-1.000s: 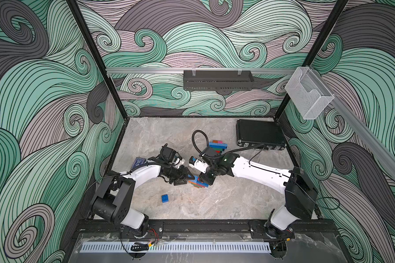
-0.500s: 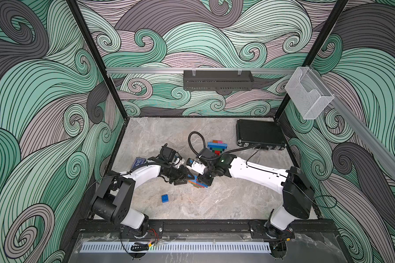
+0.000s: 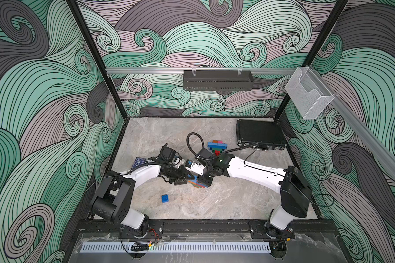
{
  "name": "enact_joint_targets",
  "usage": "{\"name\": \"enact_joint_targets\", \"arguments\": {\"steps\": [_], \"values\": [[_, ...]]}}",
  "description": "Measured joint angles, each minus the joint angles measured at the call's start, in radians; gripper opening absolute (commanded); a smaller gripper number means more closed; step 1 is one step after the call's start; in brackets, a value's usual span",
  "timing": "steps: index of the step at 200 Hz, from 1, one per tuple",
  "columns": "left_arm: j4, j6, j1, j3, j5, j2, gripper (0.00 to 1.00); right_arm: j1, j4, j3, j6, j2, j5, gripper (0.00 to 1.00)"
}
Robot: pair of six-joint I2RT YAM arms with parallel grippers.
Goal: Assemble a heart with lego
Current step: Assemble the lego brick with the lego brick.
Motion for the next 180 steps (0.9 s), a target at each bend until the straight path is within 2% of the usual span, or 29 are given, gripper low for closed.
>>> {"name": "enact_joint_targets", "arguments": {"steps": [49, 83, 129, 148, 180], "values": [[-0.003, -0.010, 0.000, 0.000, 0.000, -0.004, 0.56, 0.035, -0.006, 0.008, -0.004, 0.014, 0.099, 0.30], [-0.004, -0.032, 0.003, -0.002, -0.008, -0.027, 0.57, 0.040, -0.010, 0.011, -0.005, 0.015, 0.113, 0.30], [-0.038, -0.050, 0.055, -0.008, -0.015, -0.138, 0.57, 0.039, -0.015, 0.017, -0.005, 0.014, 0.108, 0.30], [-0.085, -0.049, 0.084, -0.008, -0.047, -0.182, 0.58, 0.039, -0.021, 0.022, -0.004, 0.015, 0.105, 0.32], [-0.177, -0.049, 0.117, -0.018, -0.129, -0.248, 0.60, 0.036, -0.032, 0.027, 0.002, 0.016, 0.090, 0.40]]}}
